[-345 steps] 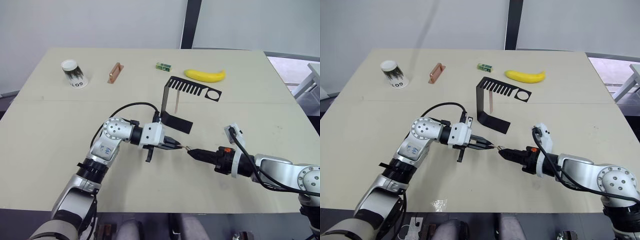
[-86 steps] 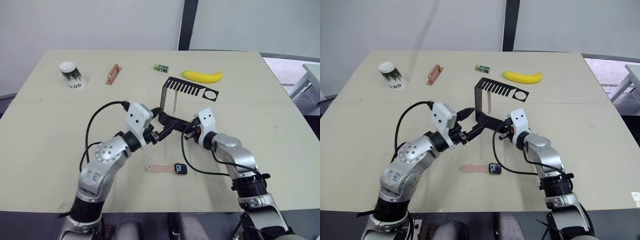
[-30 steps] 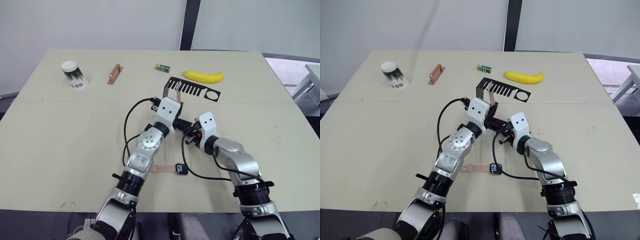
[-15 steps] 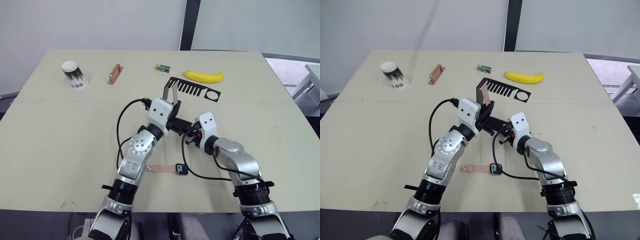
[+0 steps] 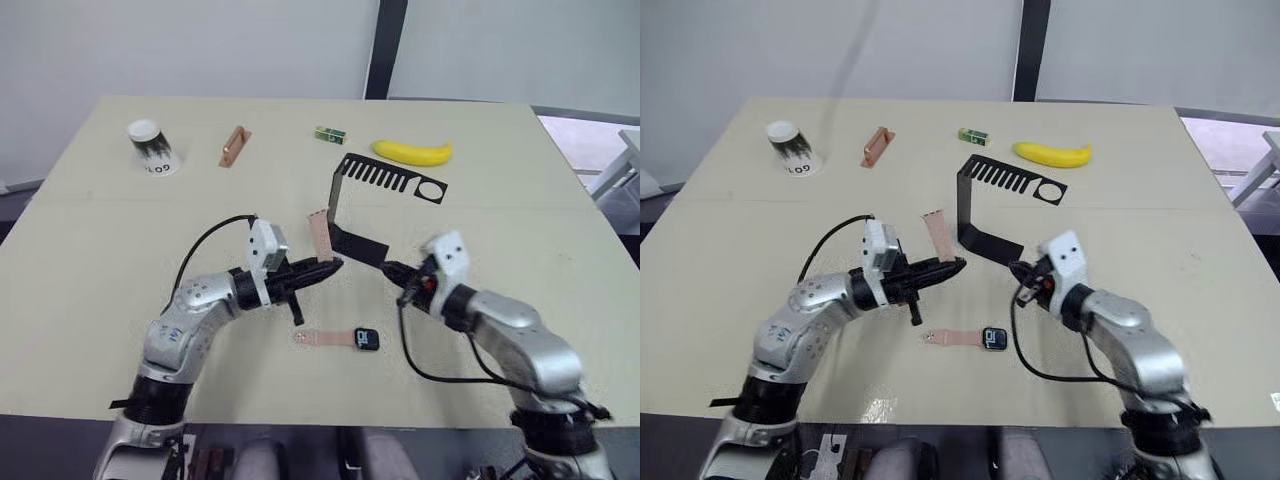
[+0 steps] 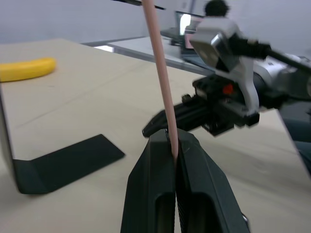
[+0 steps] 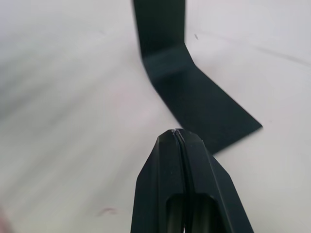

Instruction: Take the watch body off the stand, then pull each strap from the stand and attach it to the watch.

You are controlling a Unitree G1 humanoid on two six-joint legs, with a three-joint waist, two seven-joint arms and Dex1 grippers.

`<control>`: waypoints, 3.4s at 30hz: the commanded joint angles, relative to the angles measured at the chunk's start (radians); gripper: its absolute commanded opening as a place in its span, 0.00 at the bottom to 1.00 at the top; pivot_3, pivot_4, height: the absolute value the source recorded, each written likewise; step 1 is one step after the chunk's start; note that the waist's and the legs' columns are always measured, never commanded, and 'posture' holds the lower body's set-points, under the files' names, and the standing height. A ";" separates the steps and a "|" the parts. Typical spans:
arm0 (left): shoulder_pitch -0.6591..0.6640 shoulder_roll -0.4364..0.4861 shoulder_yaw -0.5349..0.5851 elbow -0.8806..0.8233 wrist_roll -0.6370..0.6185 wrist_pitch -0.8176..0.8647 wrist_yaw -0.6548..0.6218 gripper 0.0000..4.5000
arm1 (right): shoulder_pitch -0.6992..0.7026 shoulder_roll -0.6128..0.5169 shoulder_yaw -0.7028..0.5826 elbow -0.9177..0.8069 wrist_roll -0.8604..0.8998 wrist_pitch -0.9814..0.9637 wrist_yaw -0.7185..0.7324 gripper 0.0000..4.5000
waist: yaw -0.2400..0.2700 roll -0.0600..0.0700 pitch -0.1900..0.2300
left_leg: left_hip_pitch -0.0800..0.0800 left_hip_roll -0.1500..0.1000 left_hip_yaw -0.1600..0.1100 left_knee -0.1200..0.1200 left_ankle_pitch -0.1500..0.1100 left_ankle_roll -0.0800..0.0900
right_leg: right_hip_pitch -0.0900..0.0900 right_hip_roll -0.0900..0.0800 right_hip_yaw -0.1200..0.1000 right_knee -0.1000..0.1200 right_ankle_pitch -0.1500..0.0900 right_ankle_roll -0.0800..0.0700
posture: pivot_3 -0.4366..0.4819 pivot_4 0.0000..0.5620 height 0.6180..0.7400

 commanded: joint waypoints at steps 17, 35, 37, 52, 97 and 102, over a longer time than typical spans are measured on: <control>-0.273 0.016 -0.106 0.147 -0.154 0.181 -0.387 0.00 | -0.155 -0.119 -0.159 -0.073 1.121 0.140 -0.371 0.99 | -0.004 -0.001 0.001 | -0.001 -0.001 0.001 -0.003 0.001 0.002 | 0.000 0.000 0.002 -0.005 0.000 0.000 | 0.48 0.27 1.00; -0.287 -0.012 -0.110 0.146 -0.136 0.185 -0.392 0.00 | -0.223 -0.106 -0.032 -0.047 1.091 0.066 -0.434 0.72 | -0.003 -0.001 0.001 | -0.002 0.000 0.000 -0.003 0.001 0.002 | 0.000 0.000 0.002 -0.007 0.001 0.001 | 0.48 0.27 1.00; -0.286 -0.013 -0.109 0.145 -0.135 0.184 -0.390 0.00 | -0.226 -0.106 -0.030 -0.044 1.095 0.065 -0.433 0.72 | -0.003 -0.001 0.001 | -0.002 0.000 0.000 -0.003 0.001 0.002 | 0.000 0.000 0.002 -0.007 0.001 0.001 | 0.48 0.27 1.00; -0.294 -0.023 -0.088 0.156 -0.137 0.190 -0.366 0.00 | -0.225 -0.115 -0.022 -0.041 1.079 0.066 -0.404 0.72 | -0.002 -0.001 0.001 | -0.002 0.000 0.000 -0.004 0.001 0.002 | 0.000 0.000 0.002 -0.007 0.001 0.001 | 0.48 0.27 1.00; -0.288 -0.031 -0.080 0.157 -0.138 0.195 -0.343 0.00 | -0.226 -0.110 -0.040 -0.042 1.134 0.026 -0.432 0.01 | -0.002 -0.001 0.001 | -0.002 0.000 0.000 -0.004 0.001 0.002 | 0.000 0.000 0.002 -0.007 0.001 0.001 | 0.48 0.27 1.00; -0.291 -0.035 -0.080 0.161 -0.135 0.191 -0.343 0.00 | -0.227 -0.116 -0.035 -0.045 1.118 0.030 -0.426 0.01 | -0.002 -0.001 0.001 | -0.002 0.000 0.000 -0.004 0.001 0.002 | 0.000 0.000 0.002 -0.007 0.001 0.001 | 0.48 0.27 1.00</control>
